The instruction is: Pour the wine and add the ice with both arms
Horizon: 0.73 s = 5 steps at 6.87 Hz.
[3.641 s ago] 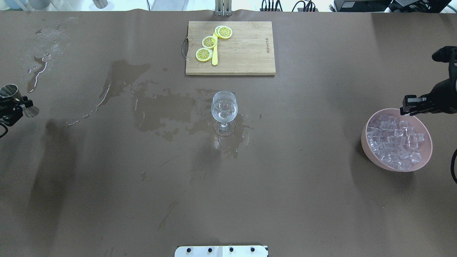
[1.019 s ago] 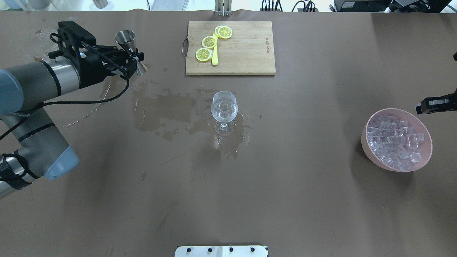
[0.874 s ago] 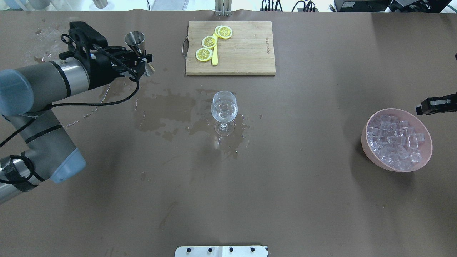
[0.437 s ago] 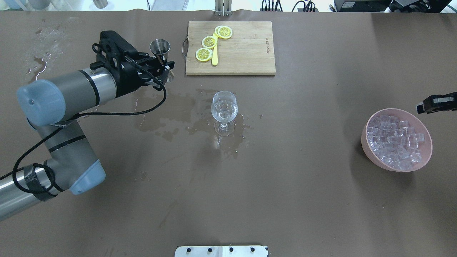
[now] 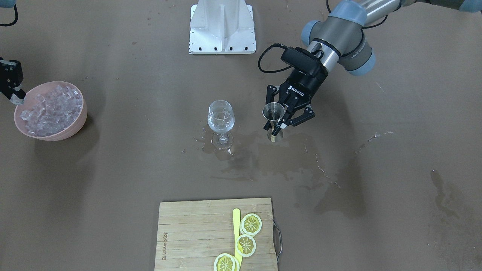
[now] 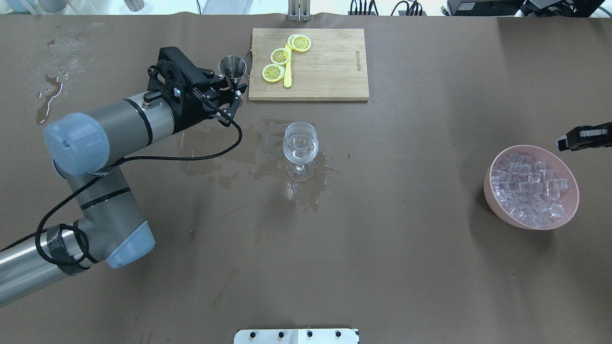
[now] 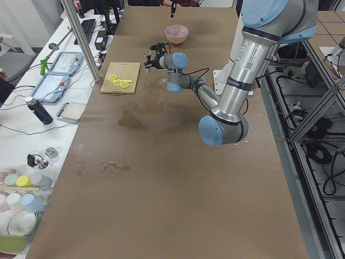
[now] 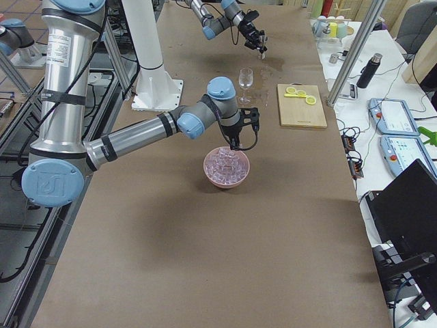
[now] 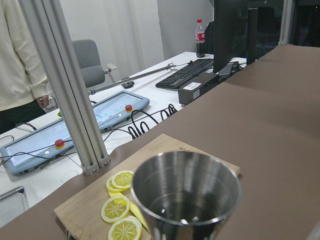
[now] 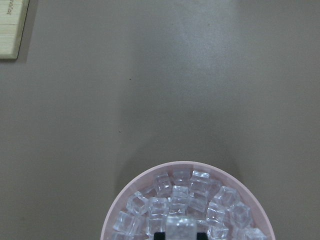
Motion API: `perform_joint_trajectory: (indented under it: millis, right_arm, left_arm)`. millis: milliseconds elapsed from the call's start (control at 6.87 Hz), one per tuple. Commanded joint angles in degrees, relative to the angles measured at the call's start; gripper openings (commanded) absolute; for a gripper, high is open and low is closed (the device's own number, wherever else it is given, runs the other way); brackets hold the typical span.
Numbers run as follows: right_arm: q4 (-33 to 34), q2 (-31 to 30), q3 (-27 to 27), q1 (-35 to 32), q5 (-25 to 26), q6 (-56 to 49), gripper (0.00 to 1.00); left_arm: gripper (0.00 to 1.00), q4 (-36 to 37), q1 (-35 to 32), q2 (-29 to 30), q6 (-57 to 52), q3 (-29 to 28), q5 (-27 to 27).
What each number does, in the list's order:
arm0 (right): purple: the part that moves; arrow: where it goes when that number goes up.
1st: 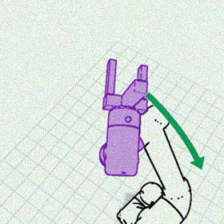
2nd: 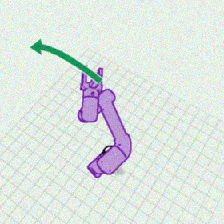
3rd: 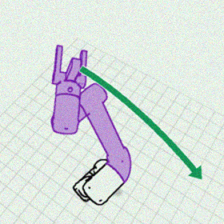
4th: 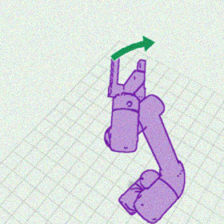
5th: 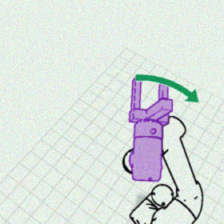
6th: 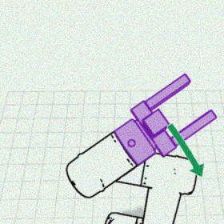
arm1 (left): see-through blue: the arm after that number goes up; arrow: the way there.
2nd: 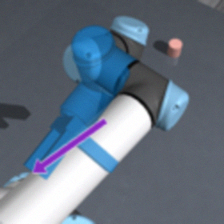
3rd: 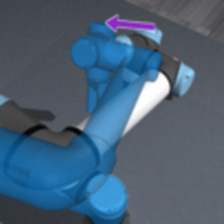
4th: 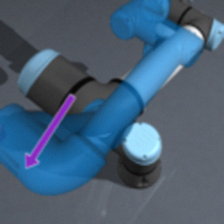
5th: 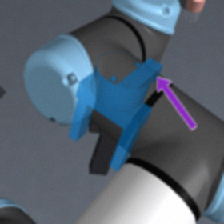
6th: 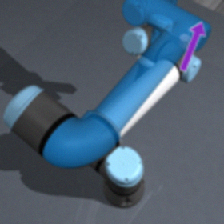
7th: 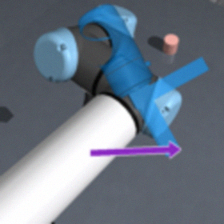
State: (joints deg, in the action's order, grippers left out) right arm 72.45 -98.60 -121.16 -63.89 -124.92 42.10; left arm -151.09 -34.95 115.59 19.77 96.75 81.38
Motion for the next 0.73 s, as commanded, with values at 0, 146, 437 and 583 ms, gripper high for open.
perform_joint_trajectory:
  millis: [0,146,437,583]
  right_arm:
    - [0.06,0.25,0.05,-0.09,0.03,0.0,0.2]
    - [-0.03,0.25,0.05,-0.18,0.03,0.0,0.2]
    - [-0.03,-0.19,-0.47,-0.44,-0.06,0.09,0.2]
    - [0.06,-0.19,-0.3,-0.53,-0.14,0.09,0.2]
  left_arm:
    - [0.0,0.88,4.0,0.25,-4.46,0.19,-4.99]
    - [0.0,1.58,4.63,0.34,-7.96,0.37,-6.83]
    - [0.0,5.61,8.3,0.43,-12.12,2.91,-11.74]
    - [0.0,5.72,10.06,0.6,-12.65,2.83,-13.51]
